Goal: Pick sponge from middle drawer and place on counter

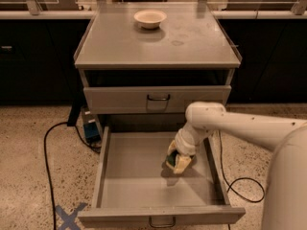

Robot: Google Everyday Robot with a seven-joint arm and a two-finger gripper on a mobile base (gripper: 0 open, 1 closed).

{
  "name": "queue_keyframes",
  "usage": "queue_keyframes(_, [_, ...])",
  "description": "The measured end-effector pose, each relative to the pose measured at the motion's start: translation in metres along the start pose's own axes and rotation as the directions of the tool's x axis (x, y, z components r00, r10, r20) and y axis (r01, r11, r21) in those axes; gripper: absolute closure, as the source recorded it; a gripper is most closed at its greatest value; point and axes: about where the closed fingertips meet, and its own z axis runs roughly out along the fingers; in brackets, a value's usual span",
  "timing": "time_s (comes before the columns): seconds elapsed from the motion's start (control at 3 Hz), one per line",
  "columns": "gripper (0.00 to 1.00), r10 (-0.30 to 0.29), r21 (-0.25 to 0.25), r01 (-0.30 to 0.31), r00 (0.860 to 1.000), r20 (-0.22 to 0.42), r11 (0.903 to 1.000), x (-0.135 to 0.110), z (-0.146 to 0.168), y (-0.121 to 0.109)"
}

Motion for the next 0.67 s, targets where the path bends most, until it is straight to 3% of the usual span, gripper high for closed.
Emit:
queue_keyframes(0.33, [1.00, -0.028, 0.026, 0.028, 1.000, 0.001, 0.9993, -0.036, -0.106, -0.023])
queue_keyframes(0.67, [1.00, -0.079, 0.027, 0.078, 0.996, 0.038, 0.9966, -0.073, -0.180, -0.050])
